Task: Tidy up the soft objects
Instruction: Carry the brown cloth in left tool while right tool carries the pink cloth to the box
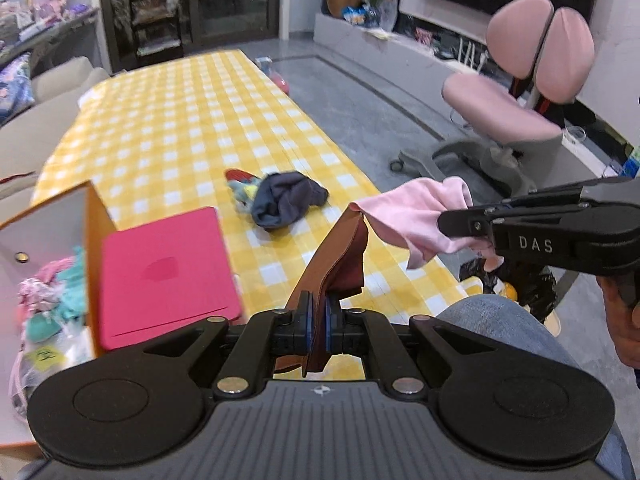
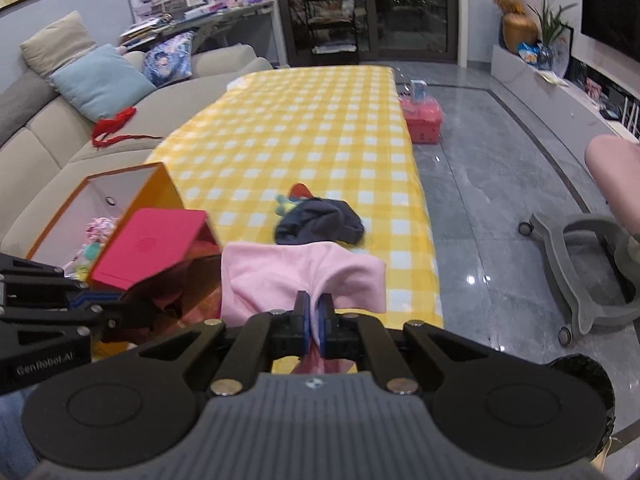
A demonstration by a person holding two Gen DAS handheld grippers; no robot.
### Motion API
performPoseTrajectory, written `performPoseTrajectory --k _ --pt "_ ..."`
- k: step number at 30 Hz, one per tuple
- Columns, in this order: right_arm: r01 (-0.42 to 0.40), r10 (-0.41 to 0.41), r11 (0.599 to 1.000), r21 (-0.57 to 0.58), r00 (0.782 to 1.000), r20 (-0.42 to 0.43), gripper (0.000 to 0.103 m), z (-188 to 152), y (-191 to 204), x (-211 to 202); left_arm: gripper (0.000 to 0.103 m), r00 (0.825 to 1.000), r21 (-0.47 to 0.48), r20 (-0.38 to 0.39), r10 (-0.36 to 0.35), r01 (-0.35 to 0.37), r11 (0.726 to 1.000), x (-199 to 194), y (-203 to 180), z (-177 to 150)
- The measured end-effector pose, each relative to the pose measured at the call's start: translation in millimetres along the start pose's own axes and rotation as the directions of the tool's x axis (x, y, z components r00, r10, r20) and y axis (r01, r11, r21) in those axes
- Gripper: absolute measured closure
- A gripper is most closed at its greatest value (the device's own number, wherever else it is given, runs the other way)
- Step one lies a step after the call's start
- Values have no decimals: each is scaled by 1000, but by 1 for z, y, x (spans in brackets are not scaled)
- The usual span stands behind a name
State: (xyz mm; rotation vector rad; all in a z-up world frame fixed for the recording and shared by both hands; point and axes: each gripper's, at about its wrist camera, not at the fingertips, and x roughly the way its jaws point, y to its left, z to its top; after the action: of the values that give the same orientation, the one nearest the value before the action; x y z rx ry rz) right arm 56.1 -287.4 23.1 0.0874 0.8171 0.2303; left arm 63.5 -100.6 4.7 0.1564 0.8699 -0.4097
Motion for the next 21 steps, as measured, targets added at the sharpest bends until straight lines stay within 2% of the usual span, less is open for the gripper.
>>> performPoseTrajectory --k 8,15,21 --pt "-46 49 996 -75 998 27 102 1 47 -22 97 994 -75 78 81 -75 994 -43 35 -20" --pt "-144 150 978 -153 988 26 102 9 103 -28 97 977 -184 125 171 -147 972 -76 80 -37" --pt "-210 219 953 -217 976 14 102 17 151 -23 97 965 -251 143 219 -178 951 -99 113 -48"
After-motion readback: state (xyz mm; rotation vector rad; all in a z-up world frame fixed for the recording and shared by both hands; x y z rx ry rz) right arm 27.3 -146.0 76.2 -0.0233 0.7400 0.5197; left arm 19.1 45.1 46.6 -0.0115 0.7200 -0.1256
